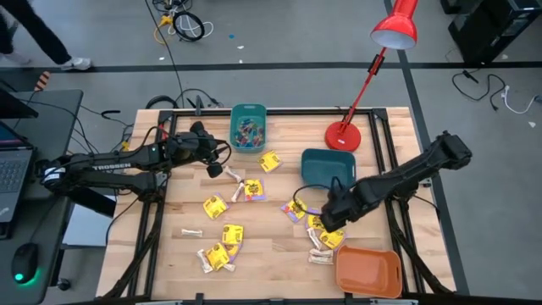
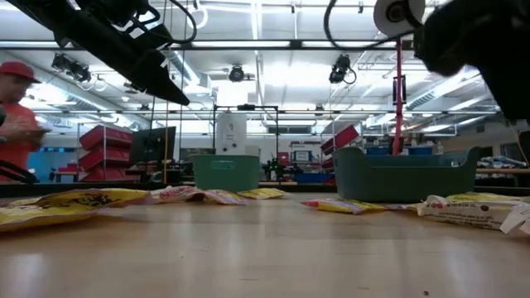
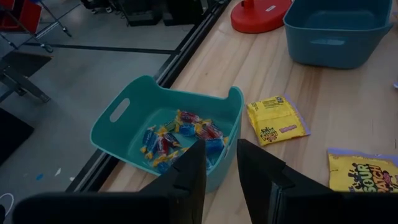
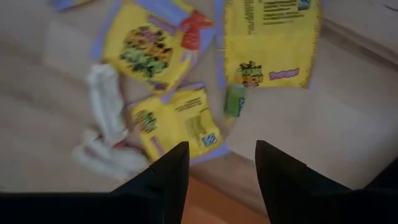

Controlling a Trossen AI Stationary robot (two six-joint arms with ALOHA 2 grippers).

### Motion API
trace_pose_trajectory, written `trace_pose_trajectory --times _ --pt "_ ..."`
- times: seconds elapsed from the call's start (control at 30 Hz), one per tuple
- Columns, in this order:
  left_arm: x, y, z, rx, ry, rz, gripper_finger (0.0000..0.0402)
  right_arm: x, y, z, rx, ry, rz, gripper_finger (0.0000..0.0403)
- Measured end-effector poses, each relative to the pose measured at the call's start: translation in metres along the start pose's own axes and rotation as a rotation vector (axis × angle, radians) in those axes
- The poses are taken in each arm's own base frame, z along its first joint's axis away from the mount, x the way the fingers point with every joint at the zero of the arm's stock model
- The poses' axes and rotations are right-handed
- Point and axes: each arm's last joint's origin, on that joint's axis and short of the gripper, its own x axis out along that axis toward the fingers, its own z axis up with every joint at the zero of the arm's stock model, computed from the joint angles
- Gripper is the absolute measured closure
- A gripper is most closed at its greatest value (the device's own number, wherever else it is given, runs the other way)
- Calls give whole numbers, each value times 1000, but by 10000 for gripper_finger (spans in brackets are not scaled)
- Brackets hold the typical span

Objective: Sort candy
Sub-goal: Put the green candy into the green bin

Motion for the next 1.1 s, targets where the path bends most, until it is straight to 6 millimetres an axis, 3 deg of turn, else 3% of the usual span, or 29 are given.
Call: trace_pose_trajectory --times 0.47,1.1 --pt "0 0 0 24 0 0 308 58 20 3 -88 14 -210 234" --pt "0 0 0 22 2 -1 308 88 18 11 -130 -1 -260 240"
